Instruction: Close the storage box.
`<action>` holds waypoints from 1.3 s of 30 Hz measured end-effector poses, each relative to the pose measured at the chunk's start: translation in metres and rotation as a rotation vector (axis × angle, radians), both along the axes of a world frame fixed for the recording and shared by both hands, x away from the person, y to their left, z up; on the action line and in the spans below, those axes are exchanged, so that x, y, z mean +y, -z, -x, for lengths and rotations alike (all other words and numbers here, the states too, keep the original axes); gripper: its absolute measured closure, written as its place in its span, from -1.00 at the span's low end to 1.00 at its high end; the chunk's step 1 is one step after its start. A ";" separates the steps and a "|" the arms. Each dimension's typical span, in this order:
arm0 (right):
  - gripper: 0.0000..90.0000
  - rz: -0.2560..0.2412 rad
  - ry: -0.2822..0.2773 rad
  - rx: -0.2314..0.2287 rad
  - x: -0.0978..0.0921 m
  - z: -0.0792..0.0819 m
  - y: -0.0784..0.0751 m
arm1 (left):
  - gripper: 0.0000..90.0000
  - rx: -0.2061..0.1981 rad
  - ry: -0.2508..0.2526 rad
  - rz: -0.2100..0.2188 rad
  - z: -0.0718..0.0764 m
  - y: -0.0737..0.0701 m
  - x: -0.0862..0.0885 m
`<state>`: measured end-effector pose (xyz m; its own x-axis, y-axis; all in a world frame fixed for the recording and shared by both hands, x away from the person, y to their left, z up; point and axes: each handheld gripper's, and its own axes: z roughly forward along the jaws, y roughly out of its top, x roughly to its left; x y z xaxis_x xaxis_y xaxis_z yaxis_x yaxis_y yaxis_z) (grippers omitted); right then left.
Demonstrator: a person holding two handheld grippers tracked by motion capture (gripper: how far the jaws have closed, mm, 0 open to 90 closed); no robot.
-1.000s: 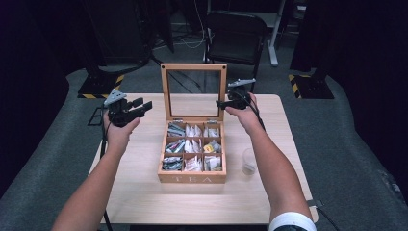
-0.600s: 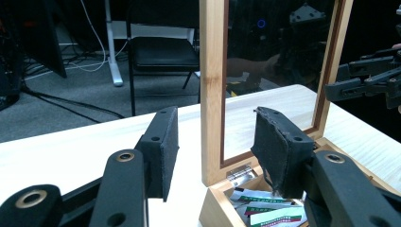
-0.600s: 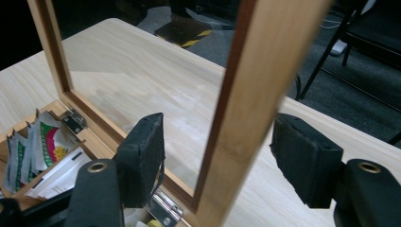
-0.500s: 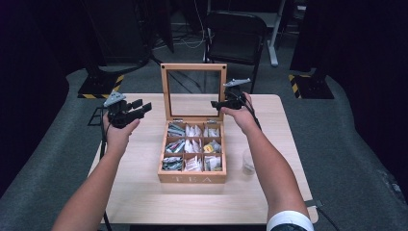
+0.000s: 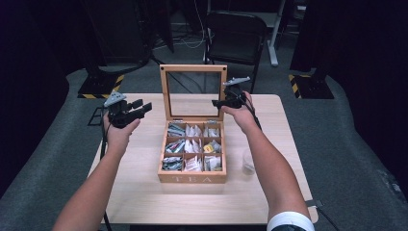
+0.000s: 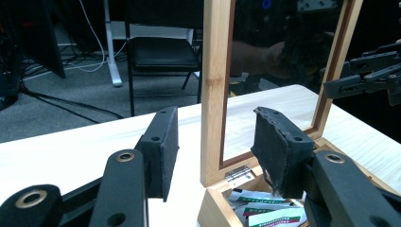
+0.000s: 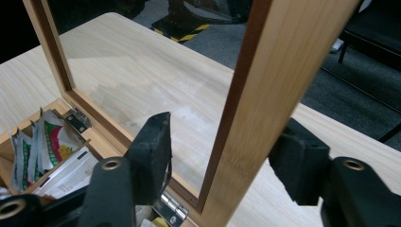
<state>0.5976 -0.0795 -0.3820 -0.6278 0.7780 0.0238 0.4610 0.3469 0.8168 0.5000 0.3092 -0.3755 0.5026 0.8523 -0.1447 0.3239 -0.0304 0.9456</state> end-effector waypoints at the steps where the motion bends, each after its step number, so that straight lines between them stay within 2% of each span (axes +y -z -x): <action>1: 0.03 -0.002 0.000 0.003 -0.001 0.001 -0.001 | 0.12 0.003 -0.002 0.002 0.000 0.000 -0.001; 3: 0.15 -0.018 0.005 0.013 -0.004 0.004 -0.002 | 0.12 0.003 0.002 0.000 0.000 0.000 -0.003; 7: 0.33 -0.013 -0.006 0.013 -0.009 0.009 -0.006 | 0.12 0.001 0.004 0.003 -0.001 -0.001 -0.007; 13: 0.36 -0.031 -0.032 0.019 -0.013 0.017 -0.007 | 0.12 -0.004 0.015 -0.004 -0.002 -0.003 -0.014; 21: 0.37 -0.043 -0.066 0.000 -0.018 0.025 -0.006 | 0.13 -0.012 0.028 -0.004 -0.004 -0.005 -0.023; 25: 0.38 -0.052 -0.073 -0.003 -0.020 0.028 -0.004 | 0.14 -0.004 0.034 -0.012 -0.005 -0.005 -0.027; 39: 0.36 -0.051 -0.087 -0.001 -0.022 0.037 -0.003 | 0.21 -0.038 0.047 -0.027 -0.008 -0.015 -0.046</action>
<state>0.5610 -0.1019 -0.3787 -0.6927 0.7186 0.0617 0.4305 0.3433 0.8348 0.5082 0.2631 -0.3607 0.5467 0.8311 -0.1017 0.2855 -0.0709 0.9557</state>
